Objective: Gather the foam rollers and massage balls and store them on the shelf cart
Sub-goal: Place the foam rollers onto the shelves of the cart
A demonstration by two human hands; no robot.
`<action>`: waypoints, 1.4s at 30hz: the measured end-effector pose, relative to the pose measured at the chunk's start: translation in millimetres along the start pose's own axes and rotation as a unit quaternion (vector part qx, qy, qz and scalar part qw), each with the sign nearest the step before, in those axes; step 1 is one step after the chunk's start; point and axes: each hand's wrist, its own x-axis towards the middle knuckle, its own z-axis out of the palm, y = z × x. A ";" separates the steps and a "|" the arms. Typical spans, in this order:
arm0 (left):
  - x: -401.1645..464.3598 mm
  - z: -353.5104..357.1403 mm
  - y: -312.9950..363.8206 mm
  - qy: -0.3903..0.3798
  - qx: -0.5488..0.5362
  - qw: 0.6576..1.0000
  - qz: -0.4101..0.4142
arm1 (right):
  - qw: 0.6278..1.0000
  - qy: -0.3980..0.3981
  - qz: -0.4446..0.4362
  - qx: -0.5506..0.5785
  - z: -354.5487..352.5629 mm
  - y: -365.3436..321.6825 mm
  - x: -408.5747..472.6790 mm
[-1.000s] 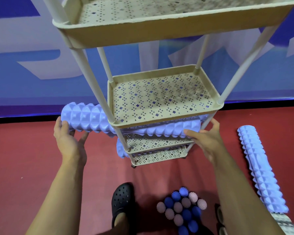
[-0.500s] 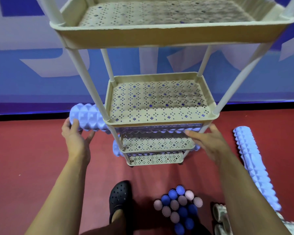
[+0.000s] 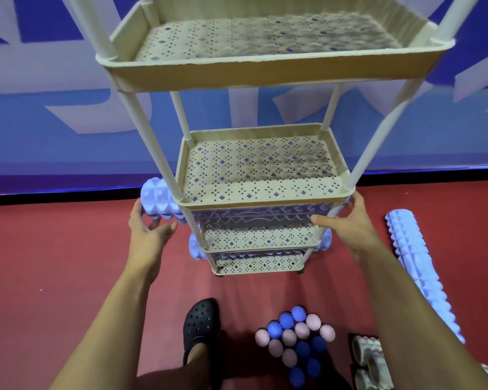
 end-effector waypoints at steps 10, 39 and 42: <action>-7.4 19.4 -11.5 -0.076 0.094 0.993 0.013 | 0.997 0.073 0.011 -0.031 -20.9 -0.4 5.5; -0.2 18.3 -29.6 -0.076 0.170 0.982 -0.024 | 0.984 0.002 0.122 -0.129 -19.3 30.8 15.8; 1.3 17.3 -31.2 -0.080 0.191 0.977 -0.041 | 0.981 -0.003 0.132 -0.142 -21.9 38.0 21.0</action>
